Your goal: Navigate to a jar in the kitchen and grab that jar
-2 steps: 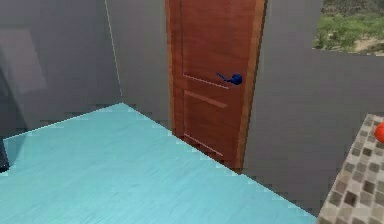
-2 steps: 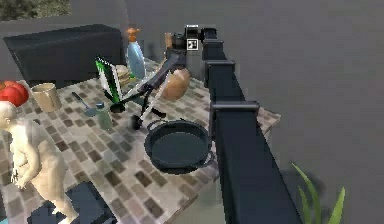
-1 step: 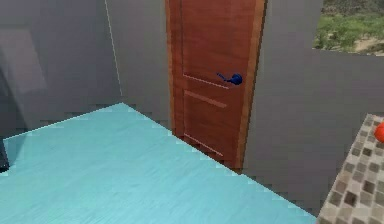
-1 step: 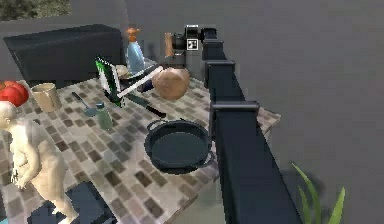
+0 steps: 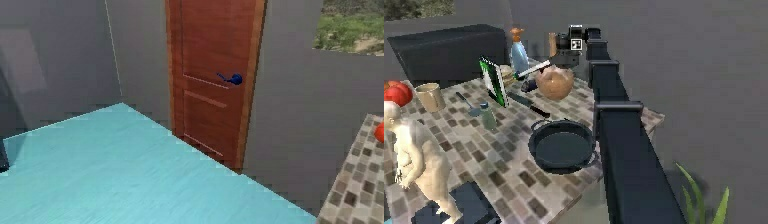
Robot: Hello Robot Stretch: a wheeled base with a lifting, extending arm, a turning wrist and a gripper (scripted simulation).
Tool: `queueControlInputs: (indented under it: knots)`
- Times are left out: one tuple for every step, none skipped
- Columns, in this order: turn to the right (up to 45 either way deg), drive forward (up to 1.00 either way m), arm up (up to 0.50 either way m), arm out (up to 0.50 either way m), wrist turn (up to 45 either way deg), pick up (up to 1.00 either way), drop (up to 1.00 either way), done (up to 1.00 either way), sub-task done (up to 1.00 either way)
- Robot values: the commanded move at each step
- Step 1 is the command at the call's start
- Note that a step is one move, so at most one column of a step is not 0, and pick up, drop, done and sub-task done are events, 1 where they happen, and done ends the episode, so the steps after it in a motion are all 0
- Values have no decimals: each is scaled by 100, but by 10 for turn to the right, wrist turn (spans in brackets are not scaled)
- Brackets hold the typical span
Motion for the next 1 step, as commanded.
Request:
queueControlInputs:
  knots:
    - [0,0,0,0,330,0,0,0,0]
